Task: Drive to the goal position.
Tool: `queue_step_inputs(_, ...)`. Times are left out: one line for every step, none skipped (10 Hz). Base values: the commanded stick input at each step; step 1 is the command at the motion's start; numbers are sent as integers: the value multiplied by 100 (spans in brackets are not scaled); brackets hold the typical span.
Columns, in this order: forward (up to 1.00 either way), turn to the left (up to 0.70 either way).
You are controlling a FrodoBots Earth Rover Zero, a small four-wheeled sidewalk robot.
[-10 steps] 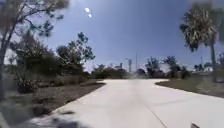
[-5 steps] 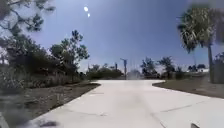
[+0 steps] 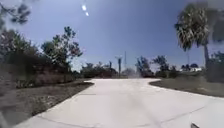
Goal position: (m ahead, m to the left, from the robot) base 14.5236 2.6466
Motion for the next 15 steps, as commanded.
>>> queue_step_inputs(70,0)
queue_step_inputs(70,0)
queue_step_inputs(70,0)
queue_step_inputs(70,0)
queue_step_inputs(70,0)
queue_step_inputs(70,0)
queue_step_inputs(70,0)
queue_step_inputs(70,0)
queue_step_inputs(70,0)
queue_step_inputs(70,-13)
queue_step_inputs(70,-14)
queue_step_inputs(70,-14)
queue_step_inputs(70,-11)
queue_step_inputs(70,-3)
queue_step_inputs(70,0)
